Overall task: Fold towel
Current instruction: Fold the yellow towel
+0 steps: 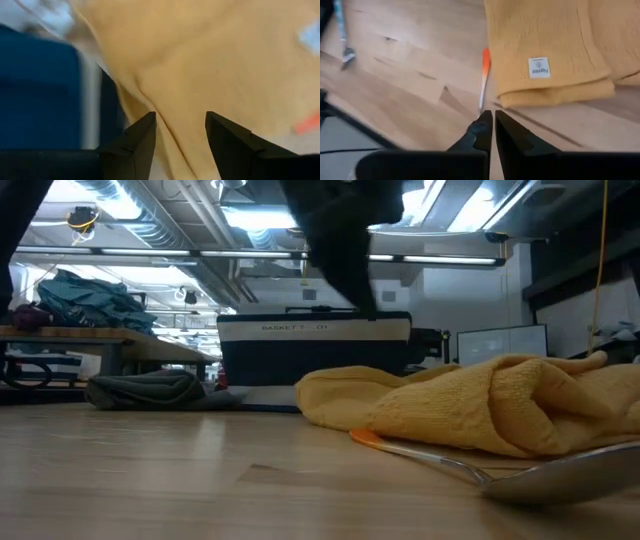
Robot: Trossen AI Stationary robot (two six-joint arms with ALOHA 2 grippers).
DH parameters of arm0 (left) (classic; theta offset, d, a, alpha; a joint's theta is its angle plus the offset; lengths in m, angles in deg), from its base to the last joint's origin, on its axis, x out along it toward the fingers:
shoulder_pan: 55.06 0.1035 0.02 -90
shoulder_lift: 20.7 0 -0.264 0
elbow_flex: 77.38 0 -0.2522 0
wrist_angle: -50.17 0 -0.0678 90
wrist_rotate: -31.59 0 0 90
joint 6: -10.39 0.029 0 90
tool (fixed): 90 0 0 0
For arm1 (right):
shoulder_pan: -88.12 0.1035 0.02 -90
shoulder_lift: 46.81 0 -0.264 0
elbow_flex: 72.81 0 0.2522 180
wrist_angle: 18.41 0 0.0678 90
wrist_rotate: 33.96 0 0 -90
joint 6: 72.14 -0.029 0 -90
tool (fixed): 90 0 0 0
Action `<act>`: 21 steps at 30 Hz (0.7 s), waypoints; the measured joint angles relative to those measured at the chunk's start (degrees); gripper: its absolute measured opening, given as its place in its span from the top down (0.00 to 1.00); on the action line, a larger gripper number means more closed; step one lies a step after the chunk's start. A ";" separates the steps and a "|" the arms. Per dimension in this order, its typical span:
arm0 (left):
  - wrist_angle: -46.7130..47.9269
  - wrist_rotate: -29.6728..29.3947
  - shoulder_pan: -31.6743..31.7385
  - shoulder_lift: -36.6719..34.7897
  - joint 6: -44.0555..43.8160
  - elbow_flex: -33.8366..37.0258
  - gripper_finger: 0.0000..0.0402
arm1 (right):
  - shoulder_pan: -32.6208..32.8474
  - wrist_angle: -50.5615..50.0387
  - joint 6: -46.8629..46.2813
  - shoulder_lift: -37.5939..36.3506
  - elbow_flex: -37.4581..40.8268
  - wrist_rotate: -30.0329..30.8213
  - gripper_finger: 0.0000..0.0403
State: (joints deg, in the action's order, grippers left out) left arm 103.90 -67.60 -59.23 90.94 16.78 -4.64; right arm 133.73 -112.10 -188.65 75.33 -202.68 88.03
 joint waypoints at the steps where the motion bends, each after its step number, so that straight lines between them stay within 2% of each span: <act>1: 2.08 0.00 -0.47 0.02 0.02 0.21 0.59 | -0.19 0.26 0.00 0.40 0.76 0.00 0.94; 6: 6.23 0.02 -2.59 1.86 2.15 0.37 0.59 | -1.60 1.04 0.04 2.59 3.82 0.04 0.94; 11: 2.85 0.00 -3.47 4.82 4.48 0.35 0.59 | -3.20 3.15 1.36 4.17 6.04 0.00 0.94; 21: 2.96 -0.44 -1.35 11.00 5.76 0.34 0.62 | -4.60 19.47 4.01 4.28 17.86 -0.89 0.94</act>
State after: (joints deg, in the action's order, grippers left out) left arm 106.85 -68.04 -60.58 101.94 22.55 -4.29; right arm 129.13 -92.63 -184.64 79.60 -184.83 87.14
